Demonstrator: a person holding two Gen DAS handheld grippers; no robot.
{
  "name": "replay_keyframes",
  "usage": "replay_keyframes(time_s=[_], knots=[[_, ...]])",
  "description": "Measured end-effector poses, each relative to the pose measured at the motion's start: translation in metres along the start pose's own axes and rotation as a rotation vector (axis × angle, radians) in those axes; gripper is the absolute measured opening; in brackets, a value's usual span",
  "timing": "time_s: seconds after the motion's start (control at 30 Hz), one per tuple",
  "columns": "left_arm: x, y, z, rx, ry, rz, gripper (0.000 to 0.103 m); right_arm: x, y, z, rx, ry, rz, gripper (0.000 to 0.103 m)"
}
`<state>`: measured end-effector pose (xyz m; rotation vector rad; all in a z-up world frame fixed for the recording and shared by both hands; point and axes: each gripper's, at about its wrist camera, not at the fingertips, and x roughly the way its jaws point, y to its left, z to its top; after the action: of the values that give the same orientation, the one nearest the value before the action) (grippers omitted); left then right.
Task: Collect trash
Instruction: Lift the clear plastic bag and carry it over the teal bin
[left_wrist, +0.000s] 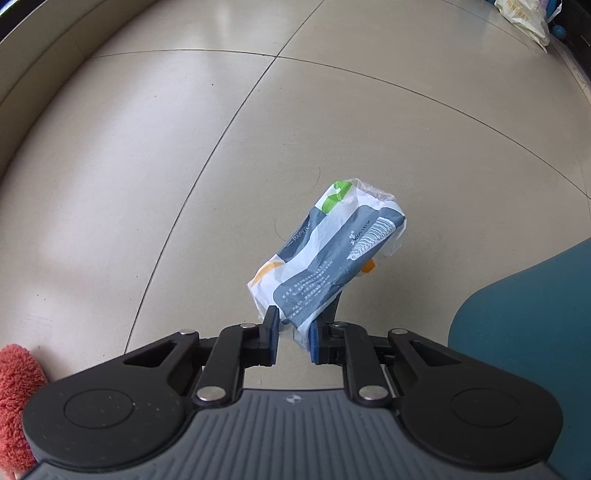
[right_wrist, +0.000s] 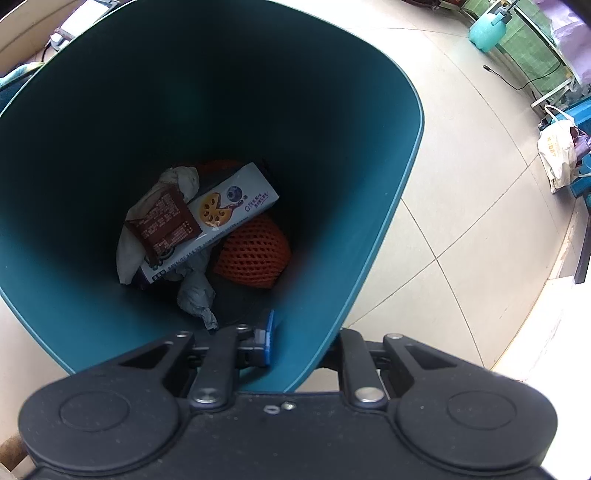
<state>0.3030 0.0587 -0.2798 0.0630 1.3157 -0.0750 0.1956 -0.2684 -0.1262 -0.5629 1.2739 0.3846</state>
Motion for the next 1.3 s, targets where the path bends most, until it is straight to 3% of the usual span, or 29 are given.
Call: replay_keyframes(time_s=[0.4, 0.63, 0.87, 1.07, 1.3], knots=[[-0.137, -0.003, -0.016, 0.020, -0.093, 0.021, 0.015, -0.002, -0.002, -0.001, 0.013, -0.015, -0.011, 0.014], [-0.224, -0.029, -0.039, 0.041, -0.160, 0.026, 0.015, -0.002, -0.001, -0.001, 0.031, -0.024, -0.028, 0.015], [-0.284, -0.068, -0.066, 0.082, -0.201, 0.001, 0.015, -0.004, -0.004, -0.003, 0.039, -0.036, -0.021, 0.014], [-0.306, -0.110, -0.069, 0.156, -0.227, -0.067, 0.015, -0.005, -0.005, -0.003, 0.040, -0.038, -0.017, 0.014], [-0.267, -0.160, -0.058, 0.262, -0.168, -0.121, 0.015, -0.007, -0.004, -0.003, 0.040, -0.040, -0.020, 0.014]])
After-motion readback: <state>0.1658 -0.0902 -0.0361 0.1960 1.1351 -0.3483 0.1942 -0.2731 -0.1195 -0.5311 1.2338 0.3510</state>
